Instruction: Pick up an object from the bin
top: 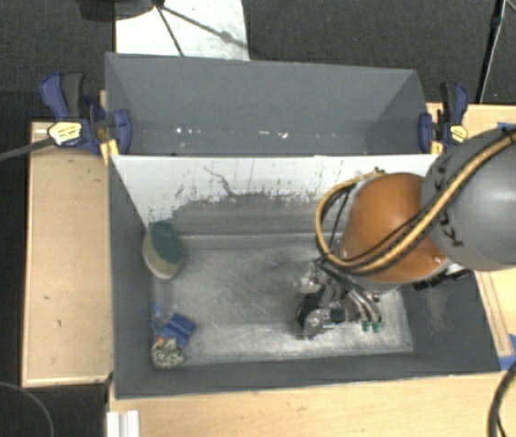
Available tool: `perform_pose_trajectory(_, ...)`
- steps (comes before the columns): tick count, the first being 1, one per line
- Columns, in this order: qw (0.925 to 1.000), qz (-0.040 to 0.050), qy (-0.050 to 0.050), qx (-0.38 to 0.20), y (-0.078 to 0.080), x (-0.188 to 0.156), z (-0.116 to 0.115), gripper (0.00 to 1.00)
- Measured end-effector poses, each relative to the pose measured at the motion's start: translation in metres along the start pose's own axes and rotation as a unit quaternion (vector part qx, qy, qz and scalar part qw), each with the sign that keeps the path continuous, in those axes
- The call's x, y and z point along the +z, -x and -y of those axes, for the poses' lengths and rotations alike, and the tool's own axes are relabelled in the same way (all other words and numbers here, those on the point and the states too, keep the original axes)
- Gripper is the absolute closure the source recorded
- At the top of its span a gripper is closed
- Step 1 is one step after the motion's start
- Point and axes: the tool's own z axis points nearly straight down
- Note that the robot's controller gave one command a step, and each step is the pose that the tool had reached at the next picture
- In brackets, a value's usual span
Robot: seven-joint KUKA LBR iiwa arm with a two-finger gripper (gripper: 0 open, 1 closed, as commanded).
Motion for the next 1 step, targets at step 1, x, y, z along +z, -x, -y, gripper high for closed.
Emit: perform_pose_trajectory(1,1.0,-0.0048,-0.001,0.004,0.0144,-0.1471,0.0184,1.0)
